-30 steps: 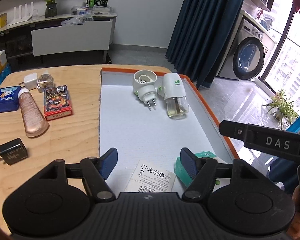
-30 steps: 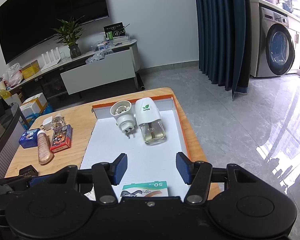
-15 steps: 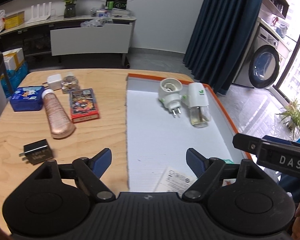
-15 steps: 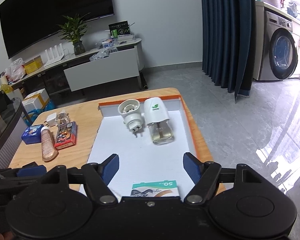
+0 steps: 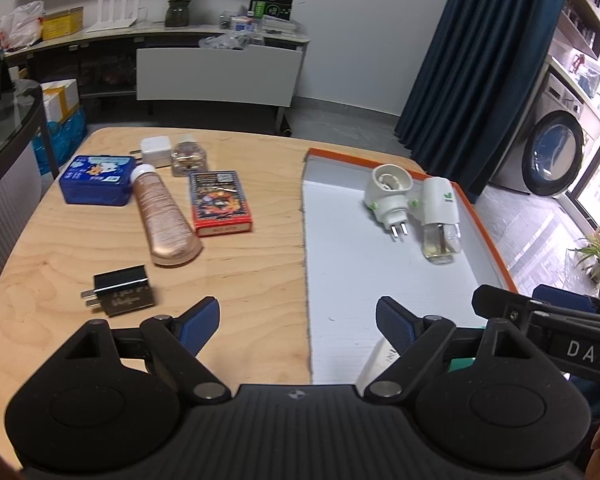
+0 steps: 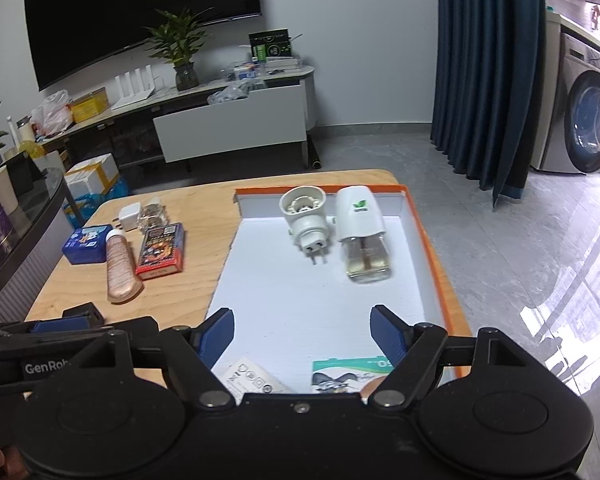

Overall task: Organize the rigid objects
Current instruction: 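Withdraw both tools from the tray toward the items on the table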

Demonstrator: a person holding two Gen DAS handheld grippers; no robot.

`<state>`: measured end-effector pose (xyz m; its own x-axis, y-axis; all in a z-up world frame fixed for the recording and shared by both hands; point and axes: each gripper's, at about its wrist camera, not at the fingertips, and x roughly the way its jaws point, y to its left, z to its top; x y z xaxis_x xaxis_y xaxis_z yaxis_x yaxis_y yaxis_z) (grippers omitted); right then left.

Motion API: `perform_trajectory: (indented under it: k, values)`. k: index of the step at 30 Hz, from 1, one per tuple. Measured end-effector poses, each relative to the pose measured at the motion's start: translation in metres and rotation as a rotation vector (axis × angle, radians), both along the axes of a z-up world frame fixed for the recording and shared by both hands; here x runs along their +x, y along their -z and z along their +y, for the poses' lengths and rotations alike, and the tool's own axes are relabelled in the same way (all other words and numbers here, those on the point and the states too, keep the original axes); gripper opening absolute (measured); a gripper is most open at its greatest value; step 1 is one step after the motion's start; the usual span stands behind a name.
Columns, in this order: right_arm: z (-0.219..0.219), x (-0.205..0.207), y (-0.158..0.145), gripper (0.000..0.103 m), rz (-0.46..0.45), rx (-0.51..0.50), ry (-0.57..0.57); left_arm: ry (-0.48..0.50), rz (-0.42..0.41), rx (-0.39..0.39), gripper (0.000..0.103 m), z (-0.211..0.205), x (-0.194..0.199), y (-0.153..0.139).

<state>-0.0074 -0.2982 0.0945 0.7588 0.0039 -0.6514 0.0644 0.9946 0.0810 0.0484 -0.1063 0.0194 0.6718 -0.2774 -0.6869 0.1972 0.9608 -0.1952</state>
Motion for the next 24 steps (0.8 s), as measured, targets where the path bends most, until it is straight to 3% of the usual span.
perform_trajectory:
  k: [20, 24]
  values:
    - [0.044, 0.015, 0.008, 0.089, 0.032, -0.026, -0.098, -0.109, 0.013, -0.005, 0.088, 0.052, 0.005, 0.009]
    - [0.050, 0.017, 0.009, 0.090, 0.036, -0.031, -0.110, -0.146, 0.004, -0.001, 0.093, 0.073, 0.004, 0.016]
